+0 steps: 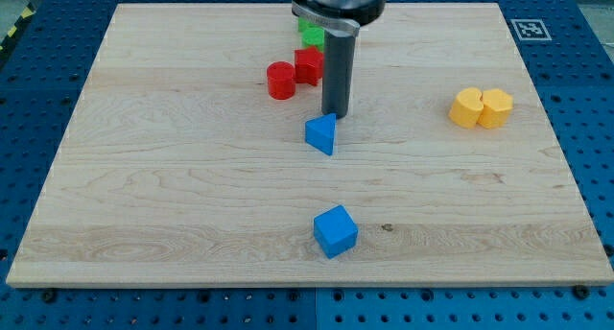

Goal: Push the blue triangle above the blue cube

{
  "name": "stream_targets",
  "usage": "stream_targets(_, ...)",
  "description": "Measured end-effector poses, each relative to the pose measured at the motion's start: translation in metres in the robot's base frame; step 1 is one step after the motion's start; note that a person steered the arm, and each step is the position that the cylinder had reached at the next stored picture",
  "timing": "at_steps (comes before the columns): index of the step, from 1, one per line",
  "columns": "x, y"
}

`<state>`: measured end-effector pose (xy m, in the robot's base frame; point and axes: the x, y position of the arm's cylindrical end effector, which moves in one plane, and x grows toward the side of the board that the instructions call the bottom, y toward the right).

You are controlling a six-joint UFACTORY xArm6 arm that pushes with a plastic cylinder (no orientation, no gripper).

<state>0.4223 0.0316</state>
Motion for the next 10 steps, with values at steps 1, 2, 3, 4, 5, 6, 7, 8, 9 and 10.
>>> stream_targets(1,0.007,-0.001)
stream_targets(2,0.010,-0.001)
stream_targets(3,0.011,-0.007)
stream_targets(4,0.018,-0.023)
stream_targets(5,0.034,-0.024)
stream_targets(6,0.056,-0.024)
stream_targets(7,0.074,-0.024)
stream_targets(8,0.085,-0.024)
stream_targets(9,0.093,-0.030)
stream_targets(10,0.105,-0.041)
